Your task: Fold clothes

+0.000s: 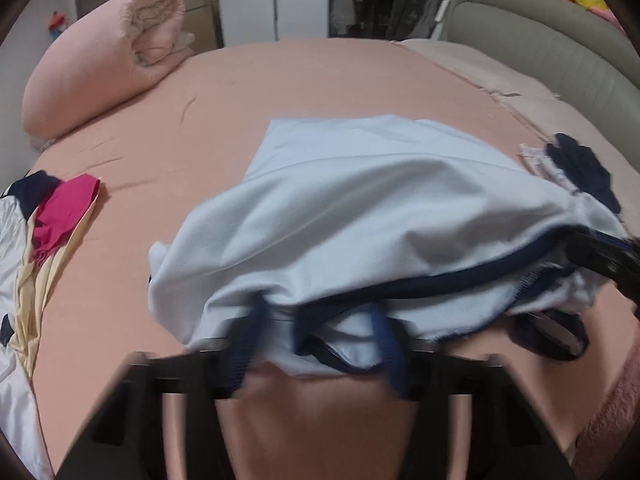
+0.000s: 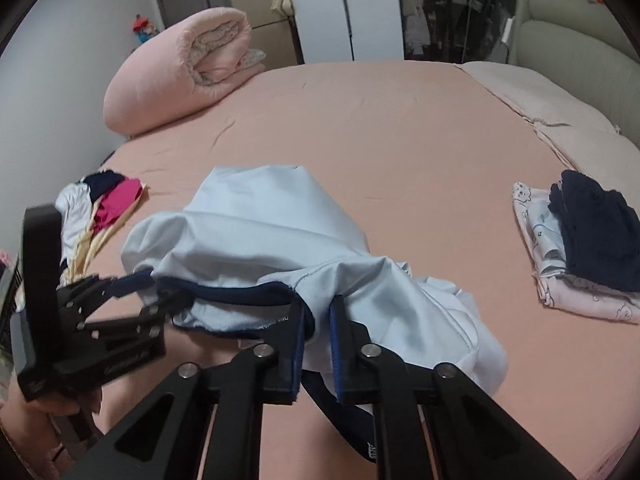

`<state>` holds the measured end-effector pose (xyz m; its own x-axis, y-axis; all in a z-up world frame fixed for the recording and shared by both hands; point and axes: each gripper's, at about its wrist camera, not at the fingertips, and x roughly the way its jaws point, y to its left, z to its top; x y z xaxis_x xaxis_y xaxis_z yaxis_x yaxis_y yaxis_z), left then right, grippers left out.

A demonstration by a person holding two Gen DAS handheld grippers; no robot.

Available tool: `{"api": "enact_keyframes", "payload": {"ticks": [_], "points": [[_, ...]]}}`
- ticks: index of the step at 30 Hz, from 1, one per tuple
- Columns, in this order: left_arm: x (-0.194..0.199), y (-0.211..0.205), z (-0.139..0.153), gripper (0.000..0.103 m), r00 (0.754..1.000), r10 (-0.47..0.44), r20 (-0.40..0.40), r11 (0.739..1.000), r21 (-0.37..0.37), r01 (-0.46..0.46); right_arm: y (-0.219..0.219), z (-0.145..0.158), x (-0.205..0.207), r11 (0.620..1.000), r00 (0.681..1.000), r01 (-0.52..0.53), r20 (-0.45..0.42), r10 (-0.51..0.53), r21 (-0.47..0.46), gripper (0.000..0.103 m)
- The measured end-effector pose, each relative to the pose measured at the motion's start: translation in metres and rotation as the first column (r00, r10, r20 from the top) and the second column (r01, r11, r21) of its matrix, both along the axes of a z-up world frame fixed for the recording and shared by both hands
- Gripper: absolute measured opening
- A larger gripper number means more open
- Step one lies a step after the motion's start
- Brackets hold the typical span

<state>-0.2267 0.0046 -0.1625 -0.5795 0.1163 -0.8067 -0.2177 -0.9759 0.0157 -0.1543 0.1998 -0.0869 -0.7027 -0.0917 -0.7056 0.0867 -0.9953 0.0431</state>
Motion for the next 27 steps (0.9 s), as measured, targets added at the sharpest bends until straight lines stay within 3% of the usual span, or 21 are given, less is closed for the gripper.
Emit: {"api": "enact_keyframes", "payload": {"ticks": [2, 8, 13, 16, 20, 21, 22, 25, 27], "points": [[0.002, -0.006, 0.01, 0.008, 0.999, 0.029, -0.021, 0.999, 0.013, -0.029, 0.001, 0.006, 0.002, 1.0, 1.0, 0.0, -0.013, 0.0, 0.0, 0.007], [0.028, -0.025, 0.076, 0.006, 0.984, 0.036, -0.172, 0.997, 0.076, -0.023, 0.005, 0.023, 0.007, 1.0, 0.999, 0.0, -0.051, 0.0, -0.002, 0.006], [0.044, -0.028, 0.109, 0.006, 0.971, 0.045, -0.236, 0.995, 0.102, -0.021, 0.009, 0.042, 0.015, 1.0, 0.995, 0.005, -0.098, -0.007, -0.014, 0.006], [0.048, -0.025, 0.107, 0.008, 0.976, 0.055, -0.212, 0.99, 0.14, -0.025, 0.016, 0.06, 0.022, 0.998, 0.989, 0.021, -0.148, -0.028, -0.053, 0.006], [0.034, -0.015, 0.067, 0.008, 0.995, 0.082, -0.053, 0.977, 0.201, -0.07, 0.027, 0.085, 0.034, 0.997, 0.962, 0.07, -0.262, -0.079, -0.043, 0.006], [0.034, -0.013, 0.063, 0.008, 0.996, 0.083, -0.045, 0.973, 0.218, -0.071, 0.029, 0.091, 0.034, 0.997, 0.956, 0.074, -0.283, -0.081, -0.038, 0.006], [0.033, -0.009, 0.058, 0.008, 0.995, 0.088, -0.042, 0.973, 0.216, -0.077, 0.03, 0.092, 0.031, 0.998, 0.963, 0.055, -0.264, -0.06, -0.029, 0.006], [0.029, 0.002, 0.04, 0.009, 0.992, 0.114, -0.051, 0.989, 0.104, -0.109, 0.03, 0.084, 0.021, 0.999, 0.986, -0.005, -0.169, -0.001, -0.036, 0.007], [0.021, -0.002, 0.035, 0.009, 0.992, 0.12, -0.039, 0.986, 0.121, -0.114, 0.025, 0.067, 0.022, 0.995, 0.995, -0.056, -0.083, 0.048, -0.086, 0.007]]}}
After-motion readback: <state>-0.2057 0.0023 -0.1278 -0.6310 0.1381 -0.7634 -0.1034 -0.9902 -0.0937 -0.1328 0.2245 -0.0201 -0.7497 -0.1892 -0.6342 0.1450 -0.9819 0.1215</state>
